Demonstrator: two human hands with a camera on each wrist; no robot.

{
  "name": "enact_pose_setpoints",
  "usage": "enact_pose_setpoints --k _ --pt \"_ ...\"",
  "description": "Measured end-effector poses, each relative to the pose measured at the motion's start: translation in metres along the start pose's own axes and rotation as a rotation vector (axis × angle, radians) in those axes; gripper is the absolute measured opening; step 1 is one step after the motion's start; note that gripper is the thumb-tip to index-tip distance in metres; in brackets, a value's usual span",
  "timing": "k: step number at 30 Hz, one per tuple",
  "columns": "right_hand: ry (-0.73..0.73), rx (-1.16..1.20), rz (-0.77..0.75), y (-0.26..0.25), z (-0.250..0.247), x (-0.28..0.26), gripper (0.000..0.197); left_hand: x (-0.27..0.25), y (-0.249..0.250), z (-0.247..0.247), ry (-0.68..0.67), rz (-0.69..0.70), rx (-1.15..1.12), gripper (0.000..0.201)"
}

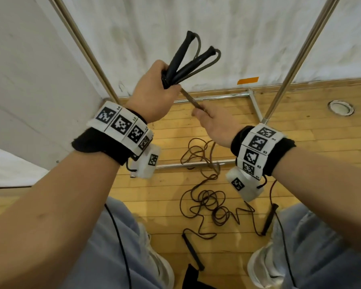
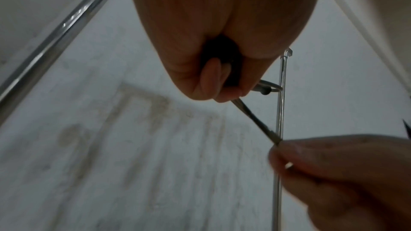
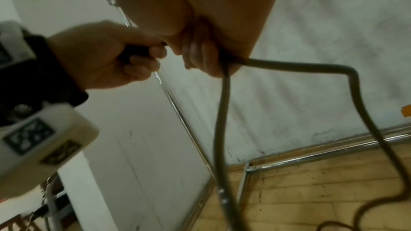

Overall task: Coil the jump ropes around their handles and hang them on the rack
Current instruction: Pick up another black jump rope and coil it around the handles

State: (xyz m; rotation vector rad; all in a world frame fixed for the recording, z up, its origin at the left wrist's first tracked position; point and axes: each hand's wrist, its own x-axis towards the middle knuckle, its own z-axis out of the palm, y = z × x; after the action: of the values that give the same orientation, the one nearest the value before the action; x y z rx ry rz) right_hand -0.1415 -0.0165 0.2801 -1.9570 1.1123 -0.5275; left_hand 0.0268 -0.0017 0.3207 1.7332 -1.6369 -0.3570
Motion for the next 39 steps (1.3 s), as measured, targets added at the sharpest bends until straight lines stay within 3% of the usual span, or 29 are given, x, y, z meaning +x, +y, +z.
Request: enact_pose_setpoints --k 8,16,20,25,32,35,39 --pt "-0.069 -0.112 -0.099 -0.017 -0.01 -0.004 0.036 -0.006 -0.021 0.011 -0.152 -0.05 0.285 0.02" --pt "-0.1 0.011 -0.114 -0.032 -0.009 -0.011 0.037 -0.011 -0.014 0.04 -0.168 0.114 0.332 0.02" --pt "-0.094 0.063 -0.1 -0.033 -0.016 -0.013 0.035 -0.011 -0.016 0.047 -0.116 0.119 0.314 0.02" --pt "-0.003 -0.011 -0.091 -0.03 -0.015 -0.013 0.042 -0.006 -0.023 0.054 -0.09 0.016 0.422 0.018" --pt "0.004 -0.125 -0.11 -0.022 -0.02 -0.005 0.041 -0.006 -0.043 0.052 -0.197 -0.133 0.567 0.018" --pt "0.043 -0.197 -0.123 -0.015 -0.028 0.003 0.032 -0.01 -0.044 0.054 -0.239 -0.129 0.621 0.017" --pt "0.193 -0.361 -0.136 -0.01 -0.042 0.014 0.041 -0.015 -0.033 0.058 -0.328 -0.022 0.611 0.016"
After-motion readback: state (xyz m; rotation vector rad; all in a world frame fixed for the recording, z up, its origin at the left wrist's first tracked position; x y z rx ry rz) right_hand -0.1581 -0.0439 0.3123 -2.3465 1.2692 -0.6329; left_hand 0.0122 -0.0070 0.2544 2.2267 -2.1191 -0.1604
